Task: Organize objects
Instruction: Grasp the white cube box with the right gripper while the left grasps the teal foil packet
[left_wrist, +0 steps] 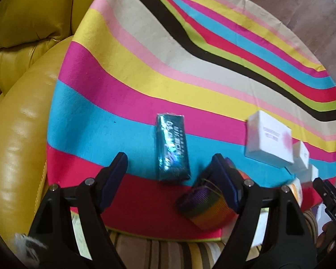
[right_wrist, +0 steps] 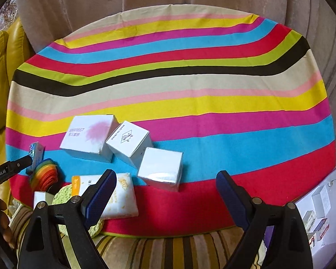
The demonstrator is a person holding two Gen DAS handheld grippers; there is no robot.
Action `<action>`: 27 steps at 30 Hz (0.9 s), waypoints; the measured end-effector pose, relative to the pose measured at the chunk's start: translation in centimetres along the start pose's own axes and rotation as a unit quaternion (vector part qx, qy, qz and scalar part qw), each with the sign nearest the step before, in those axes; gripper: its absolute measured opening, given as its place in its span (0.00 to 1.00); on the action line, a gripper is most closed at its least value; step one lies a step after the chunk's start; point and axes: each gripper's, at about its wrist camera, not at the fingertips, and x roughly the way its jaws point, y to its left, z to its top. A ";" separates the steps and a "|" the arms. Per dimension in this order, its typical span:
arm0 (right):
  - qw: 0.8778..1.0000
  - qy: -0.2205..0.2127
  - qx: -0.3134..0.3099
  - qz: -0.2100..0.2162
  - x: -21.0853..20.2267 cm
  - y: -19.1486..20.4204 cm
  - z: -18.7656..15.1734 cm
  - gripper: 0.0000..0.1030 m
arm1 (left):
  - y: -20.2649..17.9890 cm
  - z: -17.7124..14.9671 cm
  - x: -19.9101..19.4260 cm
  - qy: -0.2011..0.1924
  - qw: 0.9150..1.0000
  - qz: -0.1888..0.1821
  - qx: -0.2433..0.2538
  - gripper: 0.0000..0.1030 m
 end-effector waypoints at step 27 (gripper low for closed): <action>0.999 0.026 0.025 -0.023 2.7 -1.7 0.4 0.42 | -0.9 -0.3 -0.9 -0.035 0.999 0.029 0.019 0.37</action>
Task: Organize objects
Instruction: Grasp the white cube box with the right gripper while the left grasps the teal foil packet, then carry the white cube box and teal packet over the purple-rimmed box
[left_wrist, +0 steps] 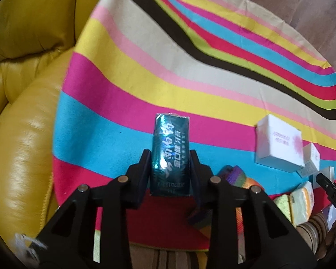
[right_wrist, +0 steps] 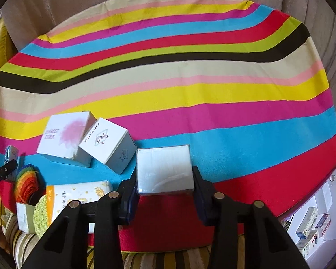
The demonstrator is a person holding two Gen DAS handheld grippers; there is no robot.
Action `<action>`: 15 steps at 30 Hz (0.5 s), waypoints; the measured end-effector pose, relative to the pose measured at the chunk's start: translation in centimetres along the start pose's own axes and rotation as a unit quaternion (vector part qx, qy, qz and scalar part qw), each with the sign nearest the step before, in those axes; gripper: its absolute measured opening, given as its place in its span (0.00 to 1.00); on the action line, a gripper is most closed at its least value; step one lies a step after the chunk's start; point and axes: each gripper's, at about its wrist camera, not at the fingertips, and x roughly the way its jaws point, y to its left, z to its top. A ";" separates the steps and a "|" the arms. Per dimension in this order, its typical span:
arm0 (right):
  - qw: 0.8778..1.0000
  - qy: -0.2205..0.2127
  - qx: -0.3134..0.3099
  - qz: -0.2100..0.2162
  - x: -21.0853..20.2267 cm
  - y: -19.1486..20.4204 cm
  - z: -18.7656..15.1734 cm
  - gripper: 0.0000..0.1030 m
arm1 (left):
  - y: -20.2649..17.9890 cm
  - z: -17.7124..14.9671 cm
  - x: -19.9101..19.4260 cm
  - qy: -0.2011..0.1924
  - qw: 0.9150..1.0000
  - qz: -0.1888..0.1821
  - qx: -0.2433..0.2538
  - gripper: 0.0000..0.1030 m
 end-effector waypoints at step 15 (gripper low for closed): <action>0.999 -0.022 0.004 0.030 -4.5 -1.2 -2.2 0.42 | -4.9 -2.8 -6.0 -0.033 0.997 -0.067 0.026 0.37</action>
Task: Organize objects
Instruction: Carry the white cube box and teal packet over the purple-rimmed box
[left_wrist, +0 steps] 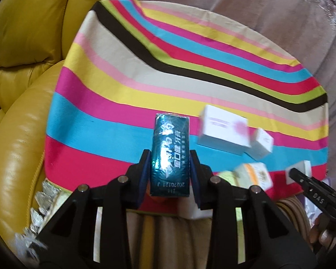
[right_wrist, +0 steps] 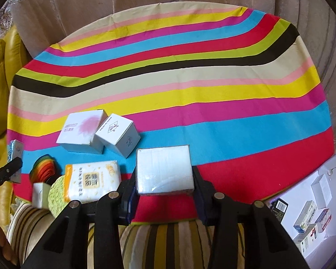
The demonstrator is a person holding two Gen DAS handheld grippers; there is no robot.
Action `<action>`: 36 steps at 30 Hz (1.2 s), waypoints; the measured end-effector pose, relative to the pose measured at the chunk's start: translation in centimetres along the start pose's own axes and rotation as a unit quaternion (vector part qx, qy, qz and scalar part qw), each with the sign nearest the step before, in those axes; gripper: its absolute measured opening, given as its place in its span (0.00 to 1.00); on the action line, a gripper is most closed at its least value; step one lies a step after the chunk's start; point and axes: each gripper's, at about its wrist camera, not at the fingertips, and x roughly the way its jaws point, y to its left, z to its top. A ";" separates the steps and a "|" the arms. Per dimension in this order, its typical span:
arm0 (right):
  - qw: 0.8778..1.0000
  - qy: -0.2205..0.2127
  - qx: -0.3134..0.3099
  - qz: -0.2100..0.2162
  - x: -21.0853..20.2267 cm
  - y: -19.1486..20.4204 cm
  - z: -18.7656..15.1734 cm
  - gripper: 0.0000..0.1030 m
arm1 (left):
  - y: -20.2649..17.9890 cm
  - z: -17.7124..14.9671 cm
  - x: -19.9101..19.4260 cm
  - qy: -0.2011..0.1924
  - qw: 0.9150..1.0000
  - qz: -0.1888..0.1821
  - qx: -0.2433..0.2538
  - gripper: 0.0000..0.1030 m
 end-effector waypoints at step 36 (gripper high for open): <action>0.998 -0.008 0.048 -0.031 -6.7 -8.6 -5.4 0.42 | -15.8 -5.8 -2.2 0.068 0.975 -0.164 0.133 0.36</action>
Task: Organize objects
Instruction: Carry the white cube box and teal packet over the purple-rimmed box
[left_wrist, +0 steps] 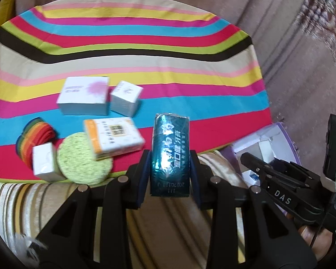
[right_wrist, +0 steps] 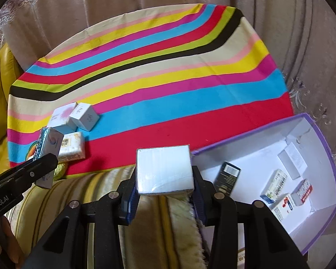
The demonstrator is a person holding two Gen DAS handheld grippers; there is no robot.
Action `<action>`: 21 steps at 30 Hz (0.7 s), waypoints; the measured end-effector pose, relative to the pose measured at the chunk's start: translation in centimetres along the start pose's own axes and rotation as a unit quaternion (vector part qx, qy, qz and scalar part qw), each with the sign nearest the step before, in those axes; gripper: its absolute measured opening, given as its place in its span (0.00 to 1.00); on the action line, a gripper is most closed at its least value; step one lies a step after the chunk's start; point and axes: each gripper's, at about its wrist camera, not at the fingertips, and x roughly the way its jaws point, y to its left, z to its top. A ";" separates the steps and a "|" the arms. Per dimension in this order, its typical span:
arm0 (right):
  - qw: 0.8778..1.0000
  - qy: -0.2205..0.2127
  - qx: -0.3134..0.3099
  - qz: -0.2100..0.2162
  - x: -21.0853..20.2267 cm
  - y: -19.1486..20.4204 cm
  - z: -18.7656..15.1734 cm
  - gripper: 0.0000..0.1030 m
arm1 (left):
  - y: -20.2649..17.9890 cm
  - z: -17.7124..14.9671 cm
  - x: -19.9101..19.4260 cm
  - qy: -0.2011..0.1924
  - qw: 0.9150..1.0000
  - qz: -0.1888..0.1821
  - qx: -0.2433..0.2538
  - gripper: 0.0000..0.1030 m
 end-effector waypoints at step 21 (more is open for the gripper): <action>0.992 -0.009 0.089 -0.086 -2.5 -12.9 -1.9 0.42 | -11.0 -0.6 4.1 0.057 0.989 -0.096 0.100 0.36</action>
